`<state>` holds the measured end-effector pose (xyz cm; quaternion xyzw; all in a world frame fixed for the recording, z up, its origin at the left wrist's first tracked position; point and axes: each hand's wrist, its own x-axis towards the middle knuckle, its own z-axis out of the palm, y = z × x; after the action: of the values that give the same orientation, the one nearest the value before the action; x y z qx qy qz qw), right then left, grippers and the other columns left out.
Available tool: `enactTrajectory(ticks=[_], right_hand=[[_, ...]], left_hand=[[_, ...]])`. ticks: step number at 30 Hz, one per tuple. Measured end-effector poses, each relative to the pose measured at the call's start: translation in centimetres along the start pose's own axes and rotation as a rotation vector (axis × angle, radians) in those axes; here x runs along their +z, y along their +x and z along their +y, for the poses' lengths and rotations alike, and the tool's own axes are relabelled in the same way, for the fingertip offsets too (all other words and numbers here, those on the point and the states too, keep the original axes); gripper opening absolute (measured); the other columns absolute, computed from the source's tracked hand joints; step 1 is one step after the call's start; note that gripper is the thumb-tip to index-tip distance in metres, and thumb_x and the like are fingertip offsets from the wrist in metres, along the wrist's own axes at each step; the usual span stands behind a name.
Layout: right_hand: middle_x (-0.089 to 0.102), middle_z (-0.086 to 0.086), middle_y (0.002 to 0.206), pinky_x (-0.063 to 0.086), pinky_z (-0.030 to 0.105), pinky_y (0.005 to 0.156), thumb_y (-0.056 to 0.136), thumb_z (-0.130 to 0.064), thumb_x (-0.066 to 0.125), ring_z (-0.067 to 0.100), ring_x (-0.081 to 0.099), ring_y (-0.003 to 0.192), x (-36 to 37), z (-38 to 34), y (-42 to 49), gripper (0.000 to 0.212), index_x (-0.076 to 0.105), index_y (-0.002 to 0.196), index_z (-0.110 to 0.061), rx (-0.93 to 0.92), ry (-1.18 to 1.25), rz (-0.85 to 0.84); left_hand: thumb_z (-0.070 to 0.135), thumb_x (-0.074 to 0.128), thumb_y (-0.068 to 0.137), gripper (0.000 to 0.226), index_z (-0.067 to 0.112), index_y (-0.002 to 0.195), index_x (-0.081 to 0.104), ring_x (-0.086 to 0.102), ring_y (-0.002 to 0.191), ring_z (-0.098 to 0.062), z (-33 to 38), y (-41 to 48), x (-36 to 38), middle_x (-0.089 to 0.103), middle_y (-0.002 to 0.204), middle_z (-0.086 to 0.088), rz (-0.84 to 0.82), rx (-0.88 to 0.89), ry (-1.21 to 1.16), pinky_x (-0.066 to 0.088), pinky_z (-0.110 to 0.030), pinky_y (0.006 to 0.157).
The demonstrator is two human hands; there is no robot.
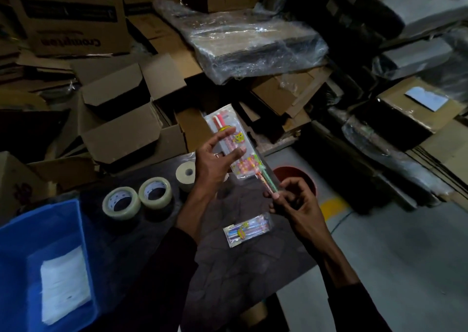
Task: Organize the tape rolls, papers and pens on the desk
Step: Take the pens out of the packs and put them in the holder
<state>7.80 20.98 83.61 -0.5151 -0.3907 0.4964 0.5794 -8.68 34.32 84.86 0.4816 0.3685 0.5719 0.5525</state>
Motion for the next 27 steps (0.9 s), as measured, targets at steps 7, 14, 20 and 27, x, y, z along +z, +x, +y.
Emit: enactTrajectory(ticks=[7,14,20,27], right_hand=[[0.074,0.010,0.099,0.057,0.028,0.071,0.096,-0.004,0.056,0.019,0.065,0.072,-2.6,0.3,1.6,0.014,0.069,0.099,-0.007,-0.009,-0.070,0.046],[0.072,-0.002,0.115,0.053,0.035,0.086,0.096,-0.021,0.058,0.017,0.065,0.104,-5.7,0.8,6.8,0.022,0.072,0.113,-0.019,0.008,-0.055,0.074],[0.071,0.009,0.117,0.044,0.030,0.072,0.097,-0.024,0.058,0.013,0.056,0.076,-7.4,2.1,14.2,0.023,0.070,0.116,-0.019,0.078,0.020,0.005],[0.072,0.005,0.116,0.050,0.017,0.065,0.097,-0.007,0.058,0.003,0.062,0.078,-7.3,5.1,24.1,0.023,0.073,0.106,-0.022,0.031,-0.100,-0.044]], left_hand=[[0.007,0.083,0.071,0.046,0.024,0.112,0.071,0.063,0.113,-0.035,-0.1,2.0,-1.0,0.064,0.127,-0.013,0.134,-0.010,-0.071,0.054,-0.061,0.083],[-0.002,0.078,0.074,0.044,0.018,0.113,0.070,0.068,0.104,-0.026,-1.8,0.9,0.6,0.068,0.122,-0.009,0.213,-0.051,-0.021,0.056,-0.056,0.083],[-0.014,0.072,0.073,0.044,0.009,0.111,0.066,0.071,0.087,-0.007,-4.2,-0.5,3.8,0.072,0.104,0.003,0.260,-0.070,0.040,0.059,-0.024,0.069],[0.011,0.083,0.064,0.042,0.028,0.101,0.074,0.070,0.096,-0.015,-9.3,-2.4,3.0,0.072,0.110,-0.001,0.437,-0.158,-0.038,0.059,-0.031,0.069]])
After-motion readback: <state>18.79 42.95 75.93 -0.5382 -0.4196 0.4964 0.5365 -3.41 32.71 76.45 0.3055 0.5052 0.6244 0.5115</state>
